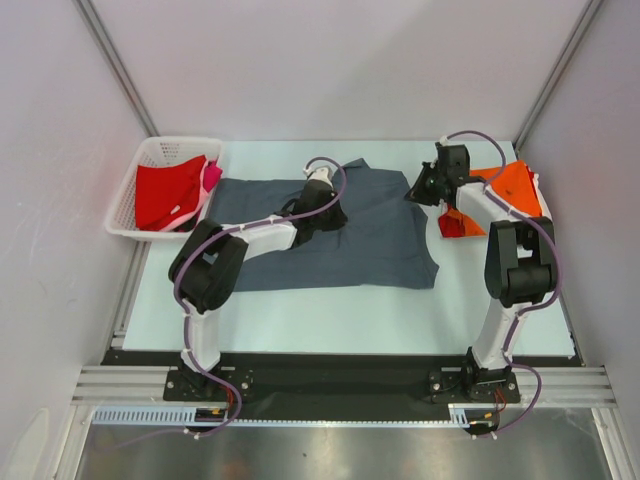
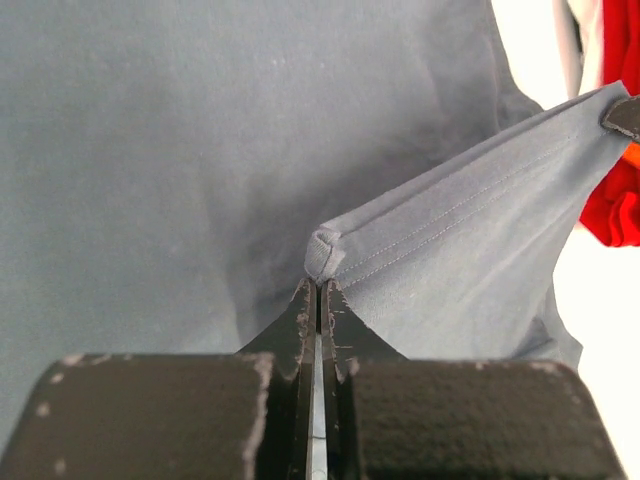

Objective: Fold and stack the t-shirts
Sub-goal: Fold the tshirt

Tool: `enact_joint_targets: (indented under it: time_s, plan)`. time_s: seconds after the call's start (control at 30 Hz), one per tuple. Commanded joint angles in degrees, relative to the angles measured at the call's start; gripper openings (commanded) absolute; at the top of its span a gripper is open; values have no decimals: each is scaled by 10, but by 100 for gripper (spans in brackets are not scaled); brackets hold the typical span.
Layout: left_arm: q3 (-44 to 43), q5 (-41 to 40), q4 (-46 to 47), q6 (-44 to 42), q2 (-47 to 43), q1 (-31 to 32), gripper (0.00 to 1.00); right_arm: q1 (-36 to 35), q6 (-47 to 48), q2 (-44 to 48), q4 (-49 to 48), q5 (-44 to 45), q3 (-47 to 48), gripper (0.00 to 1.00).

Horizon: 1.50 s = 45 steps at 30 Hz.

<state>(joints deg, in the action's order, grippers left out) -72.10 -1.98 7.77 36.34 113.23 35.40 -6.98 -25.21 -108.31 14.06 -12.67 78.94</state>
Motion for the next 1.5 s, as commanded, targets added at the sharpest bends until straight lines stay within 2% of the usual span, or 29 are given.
enact_joint_targets:
  time_s: [0.0,0.37,0.63,0.8,0.87,1.0,1.03,1.07,1.1,1.13,1.17,1.2,1.23,1.3,1.4,1.47]
  plan:
    - [-3,-11,27,17,-20,-7,0,-3,14,-15,9,12,39,0]
    - [-9,-27,29,38,3,-15,1,-11,19,-73,38,12,120,1]
    - [-9,-72,26,53,16,-16,3,-13,17,-106,41,10,151,1]
    - [-27,-78,13,56,34,-16,9,-15,15,-124,33,10,160,3]
    - [-30,-77,12,57,38,-17,4,-15,12,-130,31,8,169,3]
    - [-33,-83,8,64,42,-17,7,-17,15,-148,45,9,195,3]
    - [-33,-83,7,65,44,-17,9,-18,16,-153,46,10,198,4]
    - [-35,-83,6,64,44,-18,21,-17,16,-153,48,10,200,5]
    - [-36,-82,4,62,45,-19,30,-19,16,-155,48,10,203,19]
    - [-37,-82,1,56,45,-19,40,-20,14,-156,51,12,204,27]
    - [-39,-87,-5,53,40,-19,56,-20,14,-154,54,12,204,35]
    - [-39,-100,-9,51,36,-19,63,-20,14,-150,57,14,200,44]
    - [-38,-109,-16,44,31,-19,71,-20,12,-138,59,20,196,46]
    - [-36,-136,-28,39,13,-19,76,-20,12,-118,55,26,178,47]
    - [-35,-148,-45,23,-12,-19,76,-18,7,-68,42,36,127,46]
    - [-24,-155,-53,18,-28,-19,75,-20,-6,-16,15,35,62,44]
